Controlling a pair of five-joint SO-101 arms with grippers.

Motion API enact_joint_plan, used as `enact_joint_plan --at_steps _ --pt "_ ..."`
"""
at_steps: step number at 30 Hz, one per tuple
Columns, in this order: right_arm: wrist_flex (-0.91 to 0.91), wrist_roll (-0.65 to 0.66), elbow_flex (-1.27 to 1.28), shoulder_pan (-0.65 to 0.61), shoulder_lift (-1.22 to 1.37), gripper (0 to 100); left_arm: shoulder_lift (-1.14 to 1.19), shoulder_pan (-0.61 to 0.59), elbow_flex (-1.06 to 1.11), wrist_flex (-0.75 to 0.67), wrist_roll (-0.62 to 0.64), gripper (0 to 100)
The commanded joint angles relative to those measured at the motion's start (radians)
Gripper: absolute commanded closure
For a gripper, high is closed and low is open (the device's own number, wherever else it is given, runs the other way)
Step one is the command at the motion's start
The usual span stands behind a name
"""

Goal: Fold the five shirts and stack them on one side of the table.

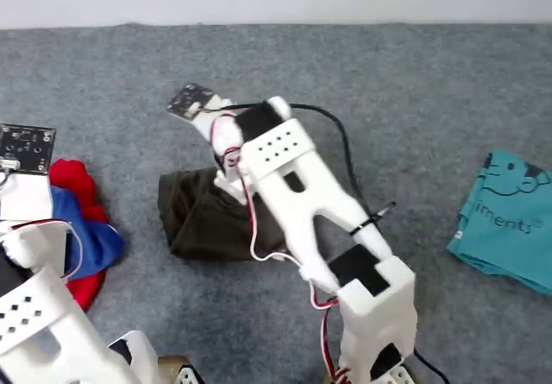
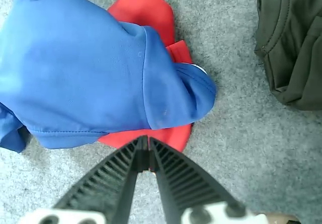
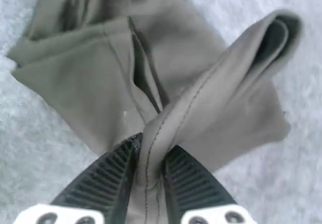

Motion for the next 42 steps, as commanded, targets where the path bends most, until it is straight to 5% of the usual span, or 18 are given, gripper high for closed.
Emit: enact_joint_plan --at_steps 1,7,17,25,34,42 --pt "-0.007 -0.008 -0.129 -0.044 0.042 98.8 -0.021 -0.002 -0.004 -0.006 -0.005 98" --pt "0.004 -0.008 -0.341 -0.094 0.219 97.5 -0.021 -0.002 -0.004 -0.018 -0.005 98" --pt "0.231 -0.133 -0.769 -0.153 0.400 73.9 -0.020 -0.002 -0.004 -0.017 -0.006 98" --pt "0.232 -0.011 -0.612 -0.022 0.320 99.8 -0.020 -0.002 -0.004 -0.018 -0.008 98" --pt "0.229 0.048 -0.190 0.047 0.237 98.8 -0.020 -0.005 -0.004 -0.018 -0.006 98" --pt "0.211 0.043 -0.167 -0.211 0.286 98.8 -0.017 -0.006 -0.004 -0.018 -0.005 98"
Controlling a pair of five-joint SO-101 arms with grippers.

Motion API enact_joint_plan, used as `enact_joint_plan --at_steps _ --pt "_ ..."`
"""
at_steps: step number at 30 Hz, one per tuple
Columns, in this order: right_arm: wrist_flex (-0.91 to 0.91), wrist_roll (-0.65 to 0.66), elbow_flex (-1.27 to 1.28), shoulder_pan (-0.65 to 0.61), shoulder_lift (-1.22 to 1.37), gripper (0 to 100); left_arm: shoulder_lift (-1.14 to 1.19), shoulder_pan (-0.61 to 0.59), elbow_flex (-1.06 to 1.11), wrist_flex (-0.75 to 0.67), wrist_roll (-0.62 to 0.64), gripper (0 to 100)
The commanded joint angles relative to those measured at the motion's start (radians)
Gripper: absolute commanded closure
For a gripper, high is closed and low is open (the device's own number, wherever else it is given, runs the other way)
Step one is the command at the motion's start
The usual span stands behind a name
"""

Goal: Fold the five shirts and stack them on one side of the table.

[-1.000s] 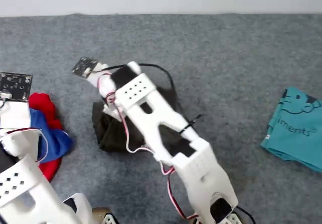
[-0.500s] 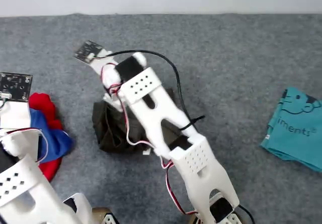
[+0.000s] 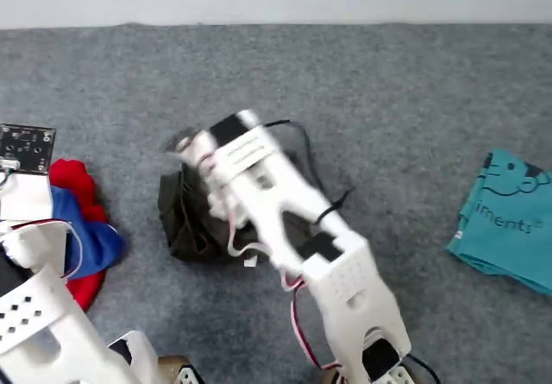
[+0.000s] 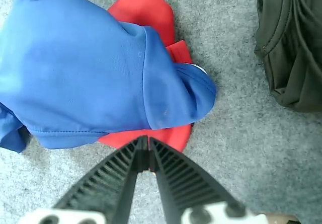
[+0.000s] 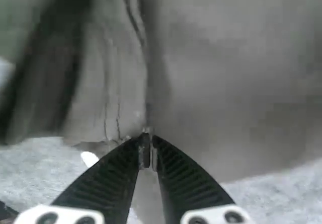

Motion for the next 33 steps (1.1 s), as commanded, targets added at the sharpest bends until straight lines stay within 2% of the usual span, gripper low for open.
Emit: enact_joint_plan --at_steps 1,4,7,15,20,26,30,33 --pt "0.013 0.008 -0.003 -0.150 -0.024 98.8 -0.018 -0.006 -0.005 -0.018 -0.005 98" --pt "-0.001 0.008 -0.066 -0.214 -0.030 98.8 -0.020 -0.008 -0.007 -0.018 -0.005 98" --pt "0.036 0.006 -0.178 -0.213 -0.035 98.8 -0.020 -0.018 -0.012 -0.018 -0.005 98" --pt "0.045 -0.051 -0.167 -0.016 -0.131 98.3 -0.020 -0.092 -0.012 -0.018 -0.005 98" --pt "0.041 -0.048 -0.021 0.016 -0.165 98.4 -0.021 -0.112 -0.030 -0.006 -0.003 98" --pt "-0.004 -0.054 -0.002 -0.130 -0.058 98.7 -0.021 -0.239 -0.077 0.002 -0.003 98" --pt "-0.082 -0.057 -0.003 -0.272 0.019 98.8 -0.021 -0.275 -0.081 0.002 -0.003 98" --pt "-0.120 -0.055 -0.003 -0.321 0.027 98.8 -0.021 -0.299 -0.082 0.002 -0.006 98"
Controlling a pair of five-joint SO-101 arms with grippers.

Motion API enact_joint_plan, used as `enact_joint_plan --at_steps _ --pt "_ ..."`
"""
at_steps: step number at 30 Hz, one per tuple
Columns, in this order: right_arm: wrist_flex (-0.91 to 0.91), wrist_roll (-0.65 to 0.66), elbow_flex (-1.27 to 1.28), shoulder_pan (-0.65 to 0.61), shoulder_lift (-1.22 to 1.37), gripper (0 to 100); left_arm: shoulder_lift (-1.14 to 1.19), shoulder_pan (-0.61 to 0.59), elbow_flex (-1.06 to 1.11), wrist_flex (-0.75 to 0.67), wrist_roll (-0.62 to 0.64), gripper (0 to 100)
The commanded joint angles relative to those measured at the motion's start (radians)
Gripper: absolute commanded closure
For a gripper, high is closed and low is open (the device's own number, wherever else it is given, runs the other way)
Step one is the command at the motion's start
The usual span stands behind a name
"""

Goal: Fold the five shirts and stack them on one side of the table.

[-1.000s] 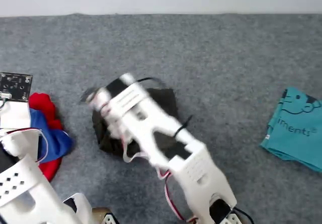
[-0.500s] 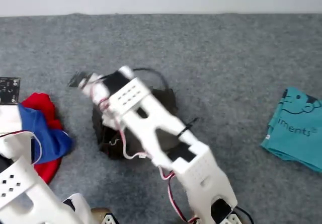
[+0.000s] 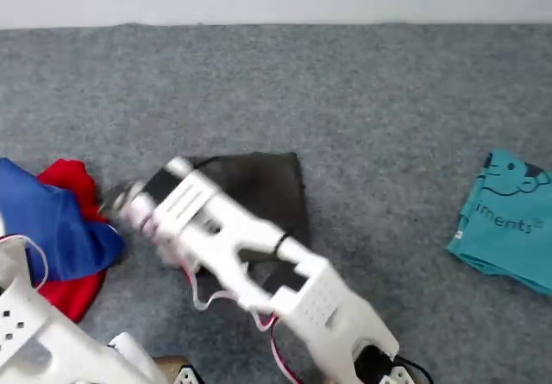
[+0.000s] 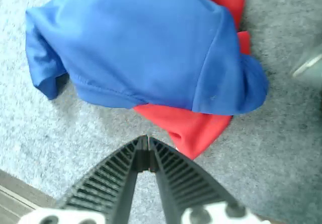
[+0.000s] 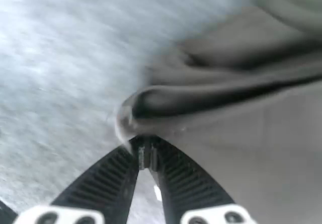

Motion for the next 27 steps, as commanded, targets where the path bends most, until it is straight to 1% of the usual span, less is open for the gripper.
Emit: enact_joint_plan --at_steps 1,4,8,13,16,21,24,27 --pt "-0.041 -0.006 -0.005 -0.044 -0.013 98.8 -0.021 -0.026 -0.036 0.002 -0.006 98" --pt "0.010 -0.008 -0.069 0.002 -0.015 98.8 -0.021 -0.040 -0.036 0.002 -0.008 98" --pt "0.130 -0.005 -0.290 0.099 -0.015 98.8 -0.021 -0.037 -0.036 0.002 -0.008 98" --pt "0.127 -0.003 -0.460 0.231 -0.059 98.3 -0.021 -0.032 -0.036 0.002 -0.008 98" --pt "0.130 -0.003 -0.431 0.280 -0.099 98.3 -0.021 -0.032 -0.036 0.002 -0.008 98" --pt "0.127 -0.005 -0.270 0.383 -0.177 98.3 -0.021 -0.031 -0.036 0.002 -0.008 98" --pt "0.113 0.000 -0.218 0.486 -0.168 98.3 -0.021 -0.031 -0.035 0.002 -0.008 98" --pt "0.030 0.000 -0.221 0.607 -0.102 98.3 -0.020 -0.031 -0.030 0.002 -0.008 98"
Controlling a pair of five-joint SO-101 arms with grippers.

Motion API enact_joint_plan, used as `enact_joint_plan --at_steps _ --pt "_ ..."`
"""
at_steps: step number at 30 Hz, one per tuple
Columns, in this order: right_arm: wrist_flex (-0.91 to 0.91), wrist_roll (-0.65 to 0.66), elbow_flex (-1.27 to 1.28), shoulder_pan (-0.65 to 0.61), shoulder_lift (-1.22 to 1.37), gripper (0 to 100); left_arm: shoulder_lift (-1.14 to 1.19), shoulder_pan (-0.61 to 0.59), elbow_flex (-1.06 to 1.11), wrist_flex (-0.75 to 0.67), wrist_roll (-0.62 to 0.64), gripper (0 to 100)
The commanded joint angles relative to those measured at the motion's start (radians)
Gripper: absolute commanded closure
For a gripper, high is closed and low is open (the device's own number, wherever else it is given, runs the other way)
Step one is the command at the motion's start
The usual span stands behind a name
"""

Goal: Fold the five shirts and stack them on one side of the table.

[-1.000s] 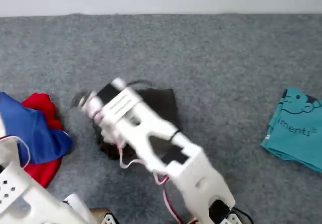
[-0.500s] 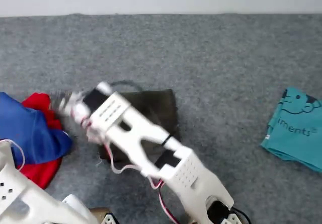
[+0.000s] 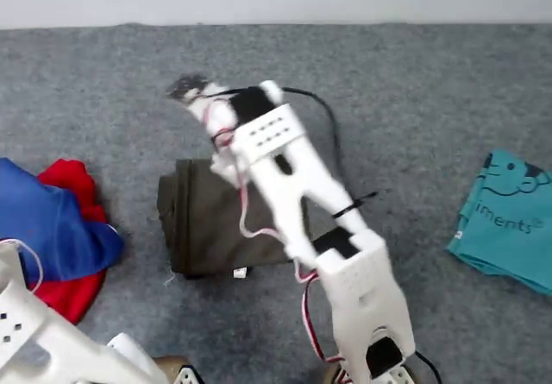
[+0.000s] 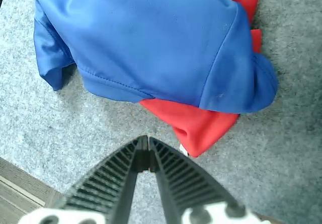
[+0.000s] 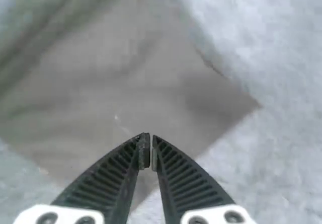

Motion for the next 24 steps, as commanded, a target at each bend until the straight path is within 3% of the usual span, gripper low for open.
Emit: enact_joint_plan --at_steps 1,5,13,19,24 --pt "-0.079 -0.002 -0.006 0.145 0.021 98.3 -0.020 0.005 -0.030 0.002 -0.008 98" --pt "-0.159 -0.002 -0.006 0.197 0.127 98.3 -0.020 0.005 -0.030 0.002 -0.008 98" --pt "-0.225 -0.006 -0.041 0.148 0.182 98.3 -0.020 0.005 -0.030 0.002 -0.008 98" --pt "-0.102 -0.006 -0.233 -0.001 0.148 98.3 -0.020 0.005 -0.028 0.003 -0.008 98" --pt "-0.117 -0.002 -0.288 -0.159 0.217 98.3 -0.020 0.005 -0.028 0.003 -0.008 98"
